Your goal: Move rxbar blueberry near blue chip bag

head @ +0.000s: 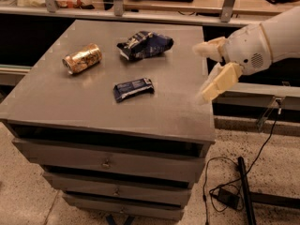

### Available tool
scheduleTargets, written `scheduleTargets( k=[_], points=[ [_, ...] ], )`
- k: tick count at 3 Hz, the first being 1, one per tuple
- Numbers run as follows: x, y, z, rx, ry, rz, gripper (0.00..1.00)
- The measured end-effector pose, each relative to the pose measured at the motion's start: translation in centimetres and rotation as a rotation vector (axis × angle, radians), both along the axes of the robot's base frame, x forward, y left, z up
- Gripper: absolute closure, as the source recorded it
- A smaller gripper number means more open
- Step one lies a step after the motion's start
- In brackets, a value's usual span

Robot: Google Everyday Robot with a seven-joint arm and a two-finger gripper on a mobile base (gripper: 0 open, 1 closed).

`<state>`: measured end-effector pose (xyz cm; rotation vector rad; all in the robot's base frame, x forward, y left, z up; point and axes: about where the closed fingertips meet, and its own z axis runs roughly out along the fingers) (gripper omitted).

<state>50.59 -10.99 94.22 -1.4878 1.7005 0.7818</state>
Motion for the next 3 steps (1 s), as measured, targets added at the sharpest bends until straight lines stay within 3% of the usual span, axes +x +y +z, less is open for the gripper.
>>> scheduleTargets(
  k=[1,2,3],
  points=[
    [0.8,3.8,-1.0,0.088,-0.046,0.059,0.00],
    [2.3,6.0,-2.9,0.092,-0.090,0.020,0.00],
    [3.1,6.4,-3.1,0.105,-0.107,-0.007,0.00]
  ],
)
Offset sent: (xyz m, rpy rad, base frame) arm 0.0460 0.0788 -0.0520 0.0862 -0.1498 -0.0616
